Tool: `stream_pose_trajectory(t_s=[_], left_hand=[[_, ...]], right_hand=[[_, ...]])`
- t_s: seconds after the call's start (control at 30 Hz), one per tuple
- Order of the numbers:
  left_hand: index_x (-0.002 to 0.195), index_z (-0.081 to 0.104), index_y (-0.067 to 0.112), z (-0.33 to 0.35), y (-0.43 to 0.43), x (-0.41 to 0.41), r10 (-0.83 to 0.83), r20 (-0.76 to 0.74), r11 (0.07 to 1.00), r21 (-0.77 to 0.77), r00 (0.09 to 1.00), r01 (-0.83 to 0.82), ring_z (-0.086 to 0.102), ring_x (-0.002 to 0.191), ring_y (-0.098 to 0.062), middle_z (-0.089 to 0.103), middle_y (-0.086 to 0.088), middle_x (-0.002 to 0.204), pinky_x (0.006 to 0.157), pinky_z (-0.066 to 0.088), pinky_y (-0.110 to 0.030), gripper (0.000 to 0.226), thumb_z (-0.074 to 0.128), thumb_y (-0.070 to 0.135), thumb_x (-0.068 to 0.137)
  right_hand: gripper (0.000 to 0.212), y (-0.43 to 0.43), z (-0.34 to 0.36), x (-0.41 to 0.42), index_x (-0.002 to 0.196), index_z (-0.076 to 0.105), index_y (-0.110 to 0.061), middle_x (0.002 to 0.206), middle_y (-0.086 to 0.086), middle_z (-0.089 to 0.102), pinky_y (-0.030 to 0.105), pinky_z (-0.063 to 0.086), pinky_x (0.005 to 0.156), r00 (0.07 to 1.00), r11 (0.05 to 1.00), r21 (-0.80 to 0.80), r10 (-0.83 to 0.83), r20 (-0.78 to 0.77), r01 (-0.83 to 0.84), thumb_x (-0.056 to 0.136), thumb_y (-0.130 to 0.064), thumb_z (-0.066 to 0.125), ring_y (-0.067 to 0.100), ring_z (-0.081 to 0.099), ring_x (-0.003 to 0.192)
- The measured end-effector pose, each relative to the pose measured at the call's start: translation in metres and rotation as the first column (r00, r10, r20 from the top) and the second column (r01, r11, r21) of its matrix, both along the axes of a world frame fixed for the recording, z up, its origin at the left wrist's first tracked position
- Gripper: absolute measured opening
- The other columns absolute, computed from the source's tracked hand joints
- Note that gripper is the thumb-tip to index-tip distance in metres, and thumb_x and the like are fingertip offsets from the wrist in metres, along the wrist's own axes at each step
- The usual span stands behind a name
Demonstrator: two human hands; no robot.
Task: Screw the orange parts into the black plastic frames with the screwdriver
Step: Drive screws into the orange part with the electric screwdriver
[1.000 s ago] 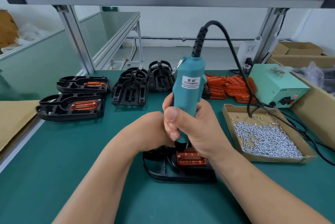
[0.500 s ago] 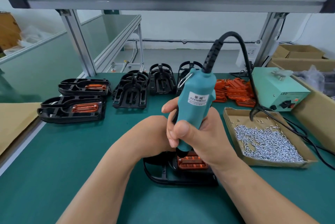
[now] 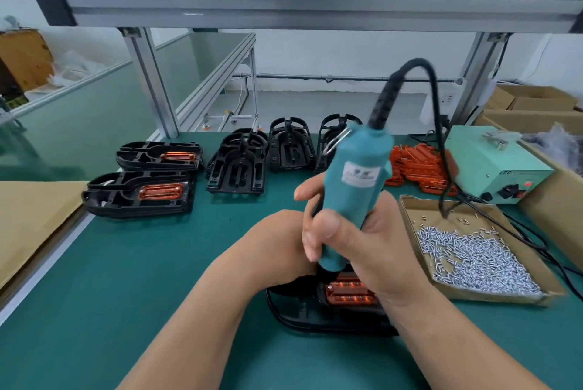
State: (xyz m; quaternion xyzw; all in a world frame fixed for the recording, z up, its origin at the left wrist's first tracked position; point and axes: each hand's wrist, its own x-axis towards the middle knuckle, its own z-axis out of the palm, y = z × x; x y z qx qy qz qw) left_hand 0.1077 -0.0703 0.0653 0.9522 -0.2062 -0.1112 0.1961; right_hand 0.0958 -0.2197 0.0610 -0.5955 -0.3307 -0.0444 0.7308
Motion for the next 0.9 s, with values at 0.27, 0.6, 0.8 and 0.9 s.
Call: stream_pose_trajectory(t_s=[0.27,0.6,0.8,0.9], left_hand=[[0.086,0.076,0.016,-0.01,0.002,0.009,0.031,0.04,0.997,0.067,0.999,-0.033,0.061,0.066,-0.017,0.066,-0.003,0.07,0.064,0.056,-0.039,0.026,0.07,0.041,0.082],[0.098,0.08,0.019,0.003,0.057,0.02,0.231,0.001,0.952,0.205,0.973,-0.227,0.071,0.088,-0.022,0.076,-0.002,0.09,0.081,0.061,-0.038,0.018,0.068,0.024,0.085],[0.132,0.071,0.031,0.004,0.082,0.018,0.384,0.054,0.902,0.19,0.922,-0.387,0.065,0.118,-0.016,0.069,0.006,0.131,0.102,0.053,-0.032,0.048,0.063,0.013,0.089],[0.126,0.069,0.038,0.001,0.07,0.018,0.382,0.109,0.922,0.011,0.917,-0.386,0.06,0.091,-0.007,0.064,0.017,0.099,0.082,0.05,-0.028,0.039,0.063,0.024,0.09]], right_hand=[[0.052,-0.034,0.003,0.023,0.109,0.065,-0.014,0.068,0.0,0.053,0.026,0.046,0.053,0.982,0.905,0.421,0.028,-0.187,0.054,0.085,-0.057,0.081,0.013,0.052,0.053],[0.037,-0.078,-0.019,0.045,0.1,0.065,-0.021,0.07,-0.006,0.045,0.021,0.043,0.055,0.905,0.758,0.553,-0.116,-0.408,0.347,0.093,-0.057,0.064,0.007,0.045,0.058],[0.039,-0.076,-0.02,0.045,0.101,0.063,-0.02,0.071,-0.005,0.044,0.022,0.043,0.055,0.899,0.765,0.538,-0.12,-0.42,0.354,0.092,-0.058,0.068,0.008,0.044,0.058],[0.04,-0.076,-0.02,0.045,0.101,0.064,-0.02,0.071,-0.005,0.044,0.022,0.044,0.055,0.903,0.77,0.536,-0.118,-0.413,0.346,0.091,-0.058,0.07,0.008,0.045,0.058]])
